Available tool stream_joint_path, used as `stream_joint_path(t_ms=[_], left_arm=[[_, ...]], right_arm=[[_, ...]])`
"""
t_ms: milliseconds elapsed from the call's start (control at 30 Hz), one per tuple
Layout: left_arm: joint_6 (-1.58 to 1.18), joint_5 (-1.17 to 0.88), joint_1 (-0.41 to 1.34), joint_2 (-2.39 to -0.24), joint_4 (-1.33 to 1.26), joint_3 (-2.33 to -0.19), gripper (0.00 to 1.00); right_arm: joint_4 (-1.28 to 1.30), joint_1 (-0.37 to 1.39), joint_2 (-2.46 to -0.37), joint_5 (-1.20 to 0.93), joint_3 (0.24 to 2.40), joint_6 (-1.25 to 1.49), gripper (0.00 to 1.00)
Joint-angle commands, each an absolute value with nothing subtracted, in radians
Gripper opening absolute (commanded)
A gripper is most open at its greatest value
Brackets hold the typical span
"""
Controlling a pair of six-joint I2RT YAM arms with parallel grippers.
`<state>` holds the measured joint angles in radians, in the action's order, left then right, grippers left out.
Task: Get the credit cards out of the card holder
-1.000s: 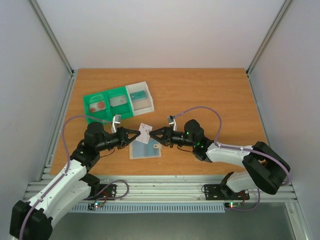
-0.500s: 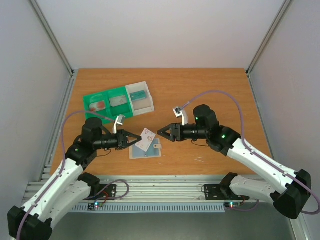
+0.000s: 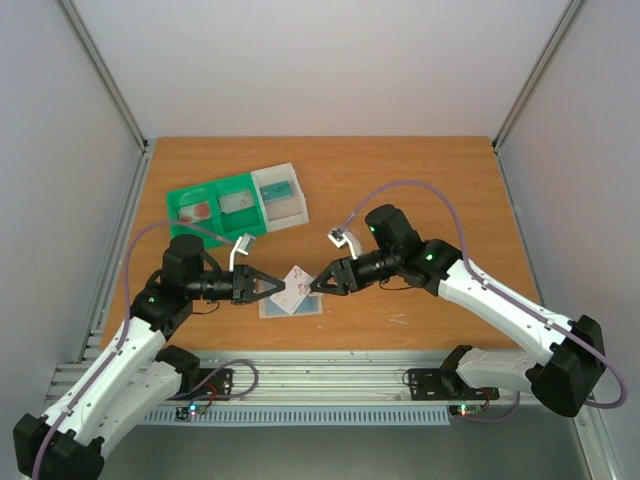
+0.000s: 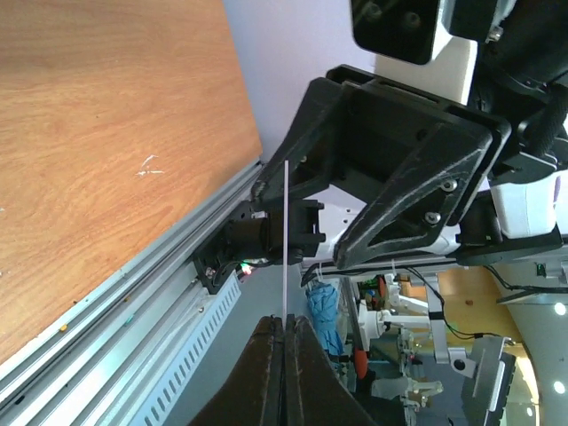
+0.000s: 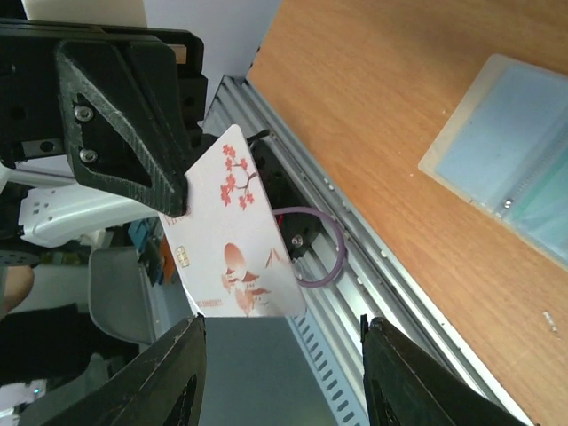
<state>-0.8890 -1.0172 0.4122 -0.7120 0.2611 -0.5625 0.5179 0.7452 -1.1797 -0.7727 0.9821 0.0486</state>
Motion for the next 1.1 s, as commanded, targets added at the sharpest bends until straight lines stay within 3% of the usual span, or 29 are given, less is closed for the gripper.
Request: stream_joint_path(t_ms=[0,233,600,633,800,1067], left_arm=[[-0.878,-1.07,0.418,-0.7,0.235,-0.563,0.0],[-0.888,-1.09,0.422,-0.675,0.215,-0.545,0.0],[-0.87,-1.09,0.424,-0.67,0.248,-0.561,0.01],[-0.868,-1.073,0.423,-0.667,0.268,-0.569,0.06],[-0.866,-0.901,0.423,-0.636,0.389,-0.635,0.54],[-0.959,-0.677,0.423,-0.516,0.41,-0.659,0.78]], right_arm=[[0.483,0.744,-1.22,-0.856,1.023,0.059,0.5],[0.439,0.752,-1.251,-0.85,1.027,0.076,0.4],[0.338,0.752,-1.238,-0.909,1.004,0.14,0.02],[0.326,0.751,-1.232,-0.908,0.997,0.153,0.01],[0.203,0.753,-1.18,-0.858,0.932,0.261,0.01],[-0.038,0.751,-1.105,-0.779,0.869,0.478,0.01]])
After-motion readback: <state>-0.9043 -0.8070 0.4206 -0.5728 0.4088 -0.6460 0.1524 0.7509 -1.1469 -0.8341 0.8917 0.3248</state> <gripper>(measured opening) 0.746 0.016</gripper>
